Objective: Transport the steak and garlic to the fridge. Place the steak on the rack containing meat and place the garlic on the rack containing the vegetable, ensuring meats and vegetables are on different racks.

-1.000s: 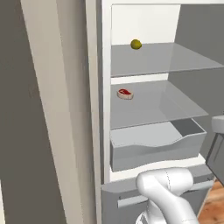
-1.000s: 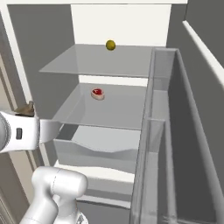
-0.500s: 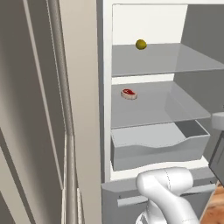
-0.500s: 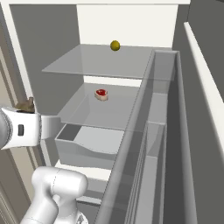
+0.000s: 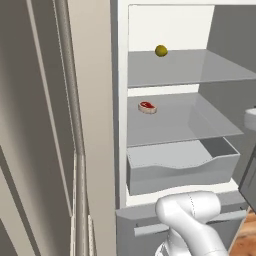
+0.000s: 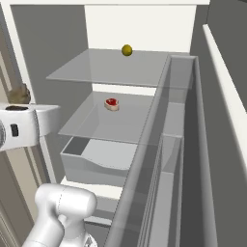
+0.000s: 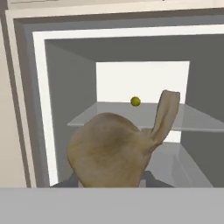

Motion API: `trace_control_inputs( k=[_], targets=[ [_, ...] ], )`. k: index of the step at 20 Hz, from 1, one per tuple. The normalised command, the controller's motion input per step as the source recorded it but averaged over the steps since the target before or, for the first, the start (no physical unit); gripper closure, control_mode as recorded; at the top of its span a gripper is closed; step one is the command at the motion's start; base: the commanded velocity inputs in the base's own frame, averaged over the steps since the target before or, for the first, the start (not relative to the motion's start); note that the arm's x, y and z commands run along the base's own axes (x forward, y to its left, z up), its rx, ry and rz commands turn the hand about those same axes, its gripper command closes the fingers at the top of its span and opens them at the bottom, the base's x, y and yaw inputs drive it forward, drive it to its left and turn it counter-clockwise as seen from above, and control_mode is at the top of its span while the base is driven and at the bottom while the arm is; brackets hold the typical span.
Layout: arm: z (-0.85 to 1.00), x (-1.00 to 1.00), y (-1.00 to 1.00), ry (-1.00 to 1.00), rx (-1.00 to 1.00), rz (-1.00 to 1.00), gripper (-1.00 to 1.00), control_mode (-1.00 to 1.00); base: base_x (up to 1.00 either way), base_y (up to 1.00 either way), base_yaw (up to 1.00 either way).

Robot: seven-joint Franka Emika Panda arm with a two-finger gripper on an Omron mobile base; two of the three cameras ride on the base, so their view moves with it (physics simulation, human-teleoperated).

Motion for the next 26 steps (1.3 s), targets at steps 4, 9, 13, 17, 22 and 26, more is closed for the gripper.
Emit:
trace_control_inputs(
  k=[4,9,13,17,22,26],
  targets=[
    [0.07,0.90,0.00,-0.03,0.00,0.00,1.00,-1.00,0.00,0.00,0.00],
    [0.00,1.00,0.00,0.00,0.00,0.00,1.00,-1.00,0.00,0.00,0.00],
    [0.00,1.00,0.00,0.00,0.00,0.00,1.00,-1.00,0.00,0.00,0.00],
    [0.00,1.00,0.00,0.00,0.00,0.00,1.00,-1.00,0.00,0.00,0.00],
    [0.00,0.69,0.00,0.10,0.00,0.00,1.00,-1.00,0.00,0.00,0.00],
    [0.00,0.68,0.00,0.15,0.01,0.00,1.00,-1.00,0.00,0.00,0.00]
  ],
)
